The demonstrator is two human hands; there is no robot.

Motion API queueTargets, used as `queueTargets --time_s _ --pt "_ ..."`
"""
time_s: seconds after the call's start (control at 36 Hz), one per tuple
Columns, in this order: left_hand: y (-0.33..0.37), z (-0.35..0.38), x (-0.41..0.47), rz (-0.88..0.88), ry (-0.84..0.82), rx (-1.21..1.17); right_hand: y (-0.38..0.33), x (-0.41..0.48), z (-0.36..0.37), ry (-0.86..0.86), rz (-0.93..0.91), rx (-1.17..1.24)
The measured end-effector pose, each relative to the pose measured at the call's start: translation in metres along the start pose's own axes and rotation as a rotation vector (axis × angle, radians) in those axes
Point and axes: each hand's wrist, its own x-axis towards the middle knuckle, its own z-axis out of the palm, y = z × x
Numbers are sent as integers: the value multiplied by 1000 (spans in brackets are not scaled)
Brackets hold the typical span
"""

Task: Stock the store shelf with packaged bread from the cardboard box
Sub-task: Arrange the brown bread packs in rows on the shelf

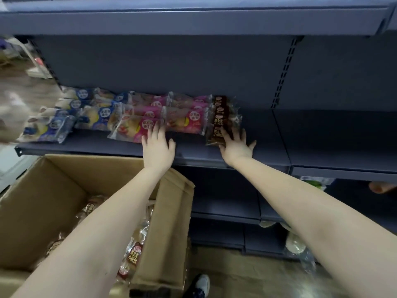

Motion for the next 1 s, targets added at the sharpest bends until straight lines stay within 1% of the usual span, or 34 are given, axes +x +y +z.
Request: queueTargets --time_s 0.08,0.22,0.31,0.39,0.47,0.58,0.69,0.78,0.86,1.0 --pt "1 -1 -9 0 17 5 -1 -3 -2 73 -26 15" --pt "7 3 -25 -37 -22 -6 -9 -13 -1 102 -42 26" --pt "12 6 -35 -23 -52 -12 -9 -21 4 91 69 76" --pt "10 4 -43 -1 -66 7 -7 -27 6 105 202 216" --pt "5 -2 -41 -3 -67 18 -7 -22 1 129 225 277" --pt "16 -8 -23 0 -63 -77 -12 -10 -16 152 216 334" --pt "41 4 -14 55 -173 -141 -7 -8 -17 168 223 399" --pt "53 19 -14 92 -253 -195 0 -11 -10 149 202 409" --pt "62 31 -13 82 -292 -254 8 -11 -8 151 213 400" --pt "76 48 -2 115 -336 -237 19 -3 -11 144 257 443"
